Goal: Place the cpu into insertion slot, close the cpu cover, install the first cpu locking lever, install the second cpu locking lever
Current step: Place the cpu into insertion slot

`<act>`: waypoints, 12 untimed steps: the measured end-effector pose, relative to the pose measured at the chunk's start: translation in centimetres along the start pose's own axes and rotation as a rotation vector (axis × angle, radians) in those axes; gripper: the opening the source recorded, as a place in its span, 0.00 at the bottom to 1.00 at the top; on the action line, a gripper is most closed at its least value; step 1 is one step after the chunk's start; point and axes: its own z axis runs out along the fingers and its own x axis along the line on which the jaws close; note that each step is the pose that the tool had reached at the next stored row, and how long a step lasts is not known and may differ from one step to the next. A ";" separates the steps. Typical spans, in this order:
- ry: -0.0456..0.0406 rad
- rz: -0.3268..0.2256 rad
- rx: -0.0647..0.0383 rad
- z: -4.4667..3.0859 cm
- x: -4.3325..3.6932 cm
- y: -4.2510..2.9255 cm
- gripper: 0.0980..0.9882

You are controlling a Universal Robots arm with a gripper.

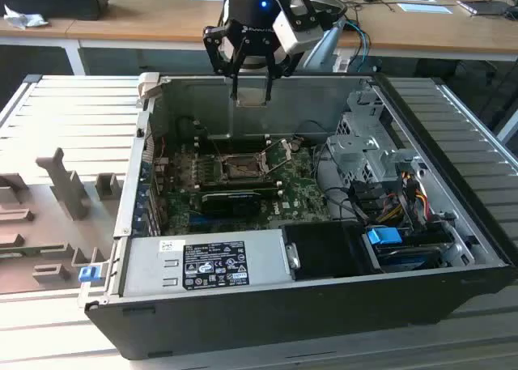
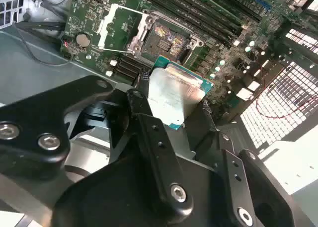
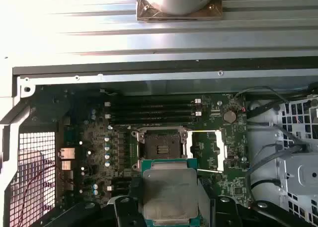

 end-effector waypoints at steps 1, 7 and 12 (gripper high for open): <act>-0.0013 0.013 0.000 0.00 0.00 0.00 0.49; -0.0086 0.099 -0.001 0.26 0.00 -0.03 0.49; -0.0082 0.104 -0.001 0.46 -0.01 -0.05 0.49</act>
